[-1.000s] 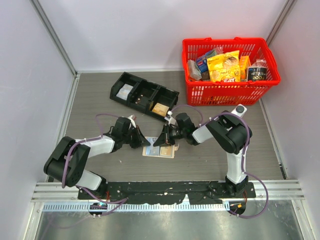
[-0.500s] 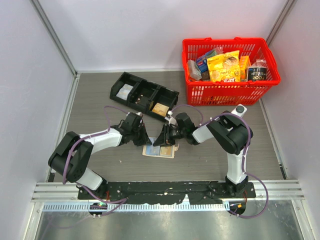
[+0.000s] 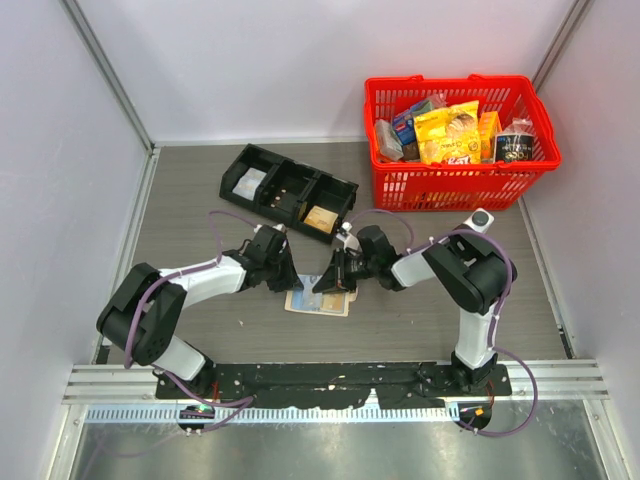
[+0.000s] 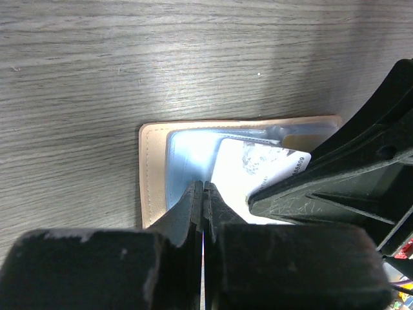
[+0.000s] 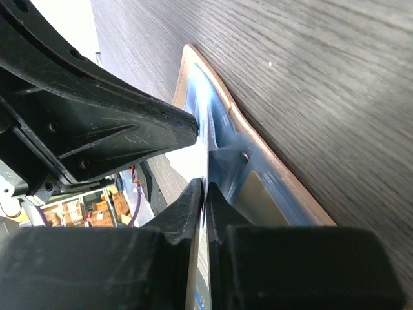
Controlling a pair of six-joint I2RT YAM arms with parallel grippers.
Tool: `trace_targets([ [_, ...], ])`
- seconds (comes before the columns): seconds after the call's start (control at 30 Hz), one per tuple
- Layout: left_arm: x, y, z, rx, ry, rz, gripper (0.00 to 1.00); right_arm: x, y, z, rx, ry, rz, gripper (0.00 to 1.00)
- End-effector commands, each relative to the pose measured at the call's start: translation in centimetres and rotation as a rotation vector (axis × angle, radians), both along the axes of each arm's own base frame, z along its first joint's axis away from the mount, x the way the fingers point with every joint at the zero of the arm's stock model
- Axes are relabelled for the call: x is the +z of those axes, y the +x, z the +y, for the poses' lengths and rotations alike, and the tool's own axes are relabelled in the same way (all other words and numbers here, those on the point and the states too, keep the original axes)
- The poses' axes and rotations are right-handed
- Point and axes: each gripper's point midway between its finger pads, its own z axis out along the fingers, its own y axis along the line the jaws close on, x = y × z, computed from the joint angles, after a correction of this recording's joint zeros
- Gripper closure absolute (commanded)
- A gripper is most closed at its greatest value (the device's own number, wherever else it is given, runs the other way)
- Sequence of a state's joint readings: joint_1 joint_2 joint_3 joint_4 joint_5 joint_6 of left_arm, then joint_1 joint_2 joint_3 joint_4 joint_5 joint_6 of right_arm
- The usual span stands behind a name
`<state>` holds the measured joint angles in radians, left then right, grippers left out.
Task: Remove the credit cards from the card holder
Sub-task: Remove the credit card from the card holder.
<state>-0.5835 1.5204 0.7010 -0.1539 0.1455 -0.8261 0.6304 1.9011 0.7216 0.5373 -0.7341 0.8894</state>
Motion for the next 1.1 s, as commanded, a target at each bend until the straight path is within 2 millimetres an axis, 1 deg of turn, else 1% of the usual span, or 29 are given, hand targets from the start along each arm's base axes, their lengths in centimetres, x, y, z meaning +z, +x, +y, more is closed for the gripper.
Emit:
trace_targets([
  [0.0,-4.1,-2.6,5.9,0.049,0.267,0.098,1.0,1.6,0.6,-0.4,-0.009,0.031,-0.062,0.91],
  [0.1,-4.2,-2.7,5.8,0.05,0.262,0.099,1.0,1.5,0.5,-1.0,-0.019,0.026,-0.056,0.95],
  [0.23,-4.5,-2.8,5.8,0.05,0.262,0.105,1.0,1.6,0.5,-1.5,-0.03,0.025,-0.057,0.94],
  [0.4,-4.2,-2.7,5.6,0.056,0.245,0.093,1.0,1.4,0.3,-3.0,-0.052,0.003,-0.045,0.95],
  [0.43,-4.0,-2.6,5.5,0.059,0.238,0.087,1.0,1.6,0.3,-3.4,-0.056,-0.005,-0.05,0.95],
  [0.47,-3.8,-2.5,5.4,0.058,0.229,0.078,1.0,1.3,0.1,-3.8,-0.062,-0.024,-0.04,0.95],
  [0.5,-3.5,-2.3,5.2,0.058,0.22,0.069,1.0,1.9,0.3,-4.0,-0.062,-0.023,-0.062,0.96],
  [0.57,-2.9,-1.8,4.9,0.065,0.2,0.044,1.0,2.3,0.3,-4.5,-0.066,-0.046,-0.075,0.96],
  [0.6,-2.4,-1.9,4.3,0.055,0.165,0.043,1.0,2.8,0.2,-4.8,-0.073,-0.06,-0.081,0.96],
  [0.67,-1.4,-1.4,3.7,0.059,0.129,0.012,0.97,3.6,0.4,-5.4,-0.087,-0.089,-0.11,0.98],
  [0.73,0.7,-0.4,3.0,0.065,0.082,-0.042,0.91,5.0,0.8,-5.9,-0.112,-0.107,-0.152,0.99],
  [0.77,1.8,0.0,2.6,0.064,0.06,-0.068,0.85,5.8,1.1,-5.9,-0.125,-0.105,-0.18,0.99],
  [0.8,3.2,0.5,2.3,0.067,0.034,-0.105,0.76,7.1,1.5,-6.2,-0.157,-0.103,-0.219,0.99],
  [0.83,4.7,1.0,2.0,0.073,0.008,-0.139,0.68,7.6,1.7,-6.3,-0.18,-0.099,-0.229,0.99],
  [0.87,6.2,1.4,1.8,0.082,-0.02,-0.179,0.6,9.3,2.5,-6.4,-0.22,-0.073,-0.288,0.99],
  [0.9,7.7,1.9,1.7,0.096,-0.039,-0.221,0.54,10.0,2.6,-6.5,-0.252,-0.049,-0.284,0.99],
  [0.93,9.3,2.3,1.6,0.106,-0.068,-0.26,0.47,12.2,3.3,-6.4,-0.309,0.007,-0.333,0.99],
  [0.97,11.0,2.6,1.5,0.115,-0.097,-0.303,0.42,12.8,3.7,-6.8,-0.352,0.018,-0.357,0.99],
  [1.0,12.4,2.8,1.4,0.123,-0.127,-0.337,0.37,15.1,4.0,-6.6,-0.384,0.082,-0.405,0.99],
  [1.03,13.8,2.9,1.3,0.13,-0.16,-0.372,0.34,15.8,4.4,-7.0,-0.431,0.096,-0.436,0.99],
  [1.07,15.3,2.9,1.1,0.131,-0.2,-0.405,0.31,18.1,4.6,-7.1,-0.46,0.154,-0.489,0.99],
])
